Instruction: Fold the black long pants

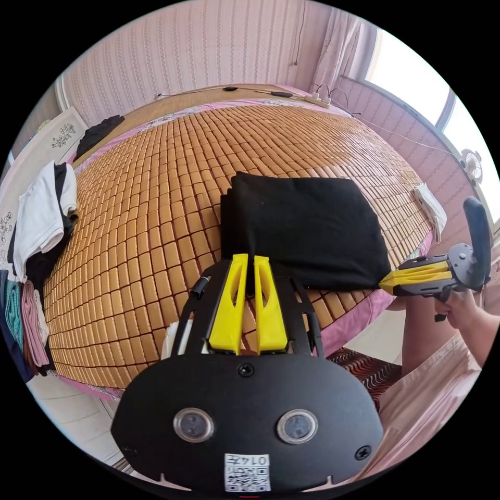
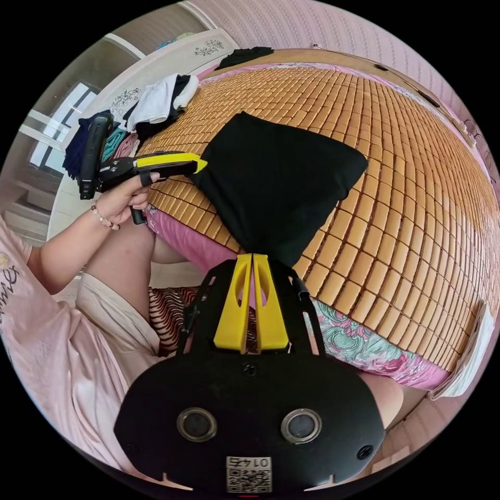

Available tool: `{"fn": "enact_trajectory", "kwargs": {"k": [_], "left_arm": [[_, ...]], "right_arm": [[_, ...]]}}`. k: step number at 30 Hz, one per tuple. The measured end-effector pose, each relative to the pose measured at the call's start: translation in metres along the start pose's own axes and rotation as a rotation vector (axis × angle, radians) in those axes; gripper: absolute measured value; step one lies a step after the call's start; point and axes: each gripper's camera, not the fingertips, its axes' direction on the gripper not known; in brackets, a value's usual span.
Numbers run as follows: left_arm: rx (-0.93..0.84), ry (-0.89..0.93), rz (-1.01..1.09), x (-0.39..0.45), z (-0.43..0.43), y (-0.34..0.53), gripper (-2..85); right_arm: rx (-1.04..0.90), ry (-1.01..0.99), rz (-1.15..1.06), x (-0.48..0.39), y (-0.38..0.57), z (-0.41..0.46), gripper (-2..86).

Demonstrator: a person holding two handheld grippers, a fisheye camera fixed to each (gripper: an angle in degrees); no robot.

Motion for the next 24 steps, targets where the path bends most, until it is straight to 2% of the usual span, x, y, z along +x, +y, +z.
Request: {"fn": "enact_trajectory", "kwargs": {"k": [2, 6, 11, 15, 21, 24], "left_arm": [[0.002, 0.015, -0.016, -0.003, 0.001, 0.0, 0.4], [0.004, 0.021, -0.026, -0.005, 0.004, 0.0, 0.4], [0.011, 0.026, -0.051, -0.01, 0.009, 0.001, 0.5], [0.011, 0.025, -0.04, -0.014, 0.013, -0.003, 1.1], [0.061, 0.168, -0.119, -0.051, -0.011, -0.019, 5.3], [0.035, 0.174, -0.094, -0.065, 0.002, -0.039, 8.8]], "right_arm": [[-0.008, -0.026, 0.022, 0.004, 0.006, -0.005, 0.8], [0.182, 0.006, 0.164, 0.023, 0.02, -0.036, 3.4], [0.123, -0.021, 0.182, 0.03, 0.025, -0.021, 5.2], [0.003, -0.018, 0.169, 0.035, 0.041, -0.024, 5.3], [0.295, -0.118, 0.308, 0.075, 0.056, -0.068, 9.2], [0.344, -0.2, 0.384, 0.099, 0.047, -0.06, 13.0]]}}
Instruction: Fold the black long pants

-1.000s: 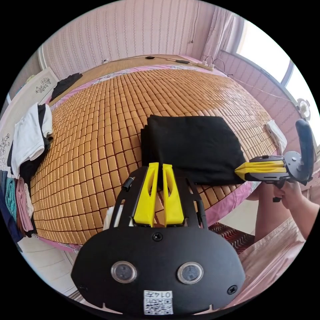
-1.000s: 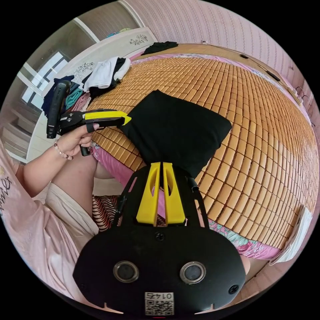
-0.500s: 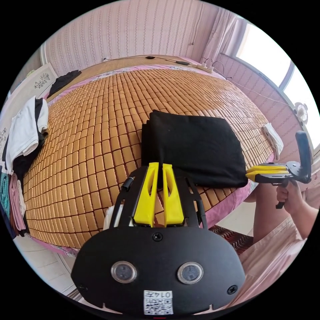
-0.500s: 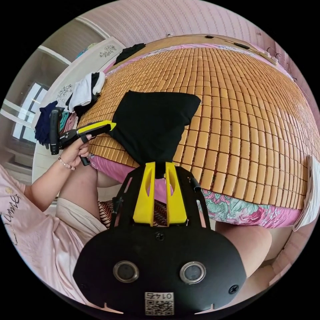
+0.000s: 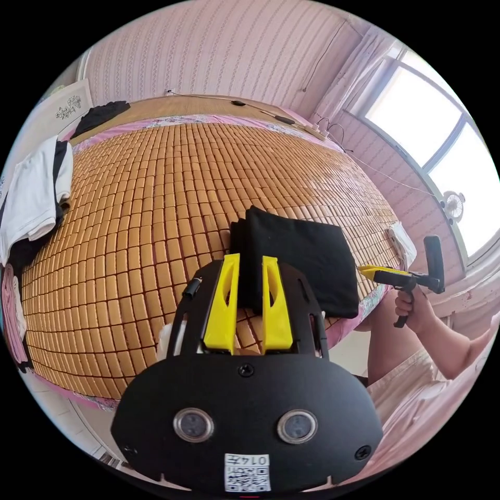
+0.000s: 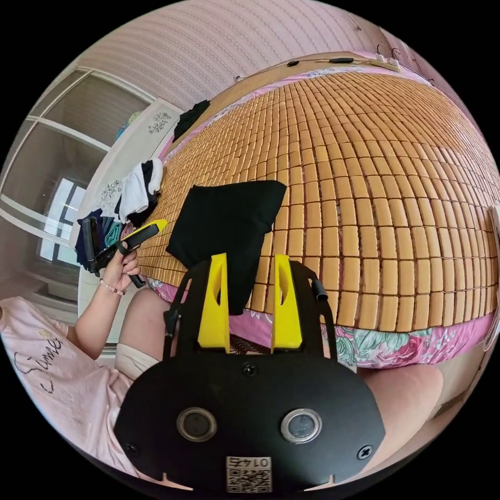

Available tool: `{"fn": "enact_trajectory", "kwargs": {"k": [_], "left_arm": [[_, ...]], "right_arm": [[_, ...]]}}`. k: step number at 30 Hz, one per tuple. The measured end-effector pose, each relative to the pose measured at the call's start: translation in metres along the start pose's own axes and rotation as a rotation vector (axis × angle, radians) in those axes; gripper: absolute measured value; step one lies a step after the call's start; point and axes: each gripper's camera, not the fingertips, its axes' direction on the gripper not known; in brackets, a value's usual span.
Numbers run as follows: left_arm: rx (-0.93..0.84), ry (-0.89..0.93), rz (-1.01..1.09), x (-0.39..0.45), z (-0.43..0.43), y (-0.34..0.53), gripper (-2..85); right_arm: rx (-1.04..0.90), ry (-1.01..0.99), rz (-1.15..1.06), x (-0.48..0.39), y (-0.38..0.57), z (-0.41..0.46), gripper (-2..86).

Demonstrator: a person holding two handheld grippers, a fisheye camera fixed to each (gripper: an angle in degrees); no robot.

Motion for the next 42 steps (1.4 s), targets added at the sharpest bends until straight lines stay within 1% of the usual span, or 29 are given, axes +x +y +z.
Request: {"fn": "enact_trajectory", "kwargs": {"k": [2, 4, 8, 11, 14, 17, 19, 20, 22, 23, 25, 26, 28, 30, 32, 33, 34, 36, 38, 41, 42], "left_arm": [[-0.064, 0.0, 0.011, -0.007, 0.018, -0.012, 10.9], [-0.169, 0.045, 0.014, -0.016, 0.045, -0.021, 12.0], [-0.179, 0.181, 0.014, -0.027, 0.05, -0.027, 7.5], [-0.165, 0.185, 0.005, -0.024, 0.049, -0.026, 6.0], [-0.133, 0.195, 0.047, 0.013, 0.043, -0.02, 5.4], [-0.06, 0.302, 0.082, 0.077, 0.039, -0.016, 5.3], [-0.016, 0.451, 0.108, 0.142, 0.047, -0.02, 5.3], [-0.013, 0.485, 0.114, 0.16, 0.052, -0.023, 5.3], [-0.006, 0.604, 0.157, 0.236, 0.073, -0.037, 5.4], [0.002, 0.622, 0.181, 0.258, 0.078, -0.041, 5.4], [0.055, 0.662, 0.279, 0.344, 0.091, -0.062, 5.7], [0.07, 0.669, 0.289, 0.363, 0.094, -0.068, 5.8], [0.116, 0.655, 0.281, 0.43, 0.117, -0.088, 6.3], [0.096, 0.602, 0.262, 0.472, 0.151, -0.101, 6.7], [0.031, 0.523, 0.268, 0.507, 0.194, -0.111, 7.2], [-0.055, 0.475, 0.244, 0.522, 0.225, -0.115, 7.5], [-0.125, 0.474, 0.235, 0.531, 0.248, -0.119, 8.2], [-0.131, 0.531, 0.219, 0.535, 0.257, -0.123, 8.6], [-0.123, 0.534, 0.26, 0.541, 0.253, -0.126, 8.6], [-0.131, 0.546, 0.32, 0.541, 0.242, -0.123, 8.1], [-0.122, 0.515, 0.342, 0.539, 0.235, -0.121, 7.6]], "right_arm": [[-0.008, -0.061, 0.042, 0.009, -0.005, 0.009, 13.0], [0.019, -0.089, 0.057, 0.013, -0.005, 0.01, 9.8], [0.006, -0.124, 0.035, 0.014, -0.003, 0.003, 6.0], [0.032, -0.239, -0.007, 0.012, 0.002, -0.021, 4.2], [0.067, -0.242, -0.1, 0.002, 0.009, -0.065, 3.4], [0.089, -0.133, -0.207, 0.003, 0.019, -0.135, 3.1], [0.092, -0.002, -0.259, 0.021, 0.029, -0.203, 3.2], [0.09, 0.035, -0.264, 0.027, 0.031, -0.22, 3.2], [0.073, 0.205, -0.273, 0.057, 0.038, -0.29, 3.2], [0.067, 0.246, -0.275, 0.065, 0.038, -0.307, 3.3], [0.035, 0.387, -0.286, 0.098, 0.037, -0.372, 3.7], [0.028, 0.422, -0.293, 0.106, 0.035, -0.386, 3.8], [-0.001, 0.548, -0.311, 0.146, 0.022, -0.431, 4.5], [-0.018, 0.619, -0.264, 0.19, 0.009, -0.449, 5.3], [-0.011, 0.68, -0.153, 0.243, -0.001, -0.452, 6.3], [-0.006, 0.685, -0.061, 0.278, -0.002, -0.448, 6.7], [-0.003, 0.645, 0.03, 0.311, 0.001, -0.441, 6.9], [-0.047, 0.601, 0.11, 0.346, 0.009, -0.426, 7.4], [-0.055, 0.611, 0.114, 0.36, 0.021, -0.416, 7.9], [0.055, 0.616, 0.131, 0.36, 0.036, -0.433, 8.4], [0.092, 0.632, 0.146, 0.354, 0.041, -0.442, 8.8]]}}
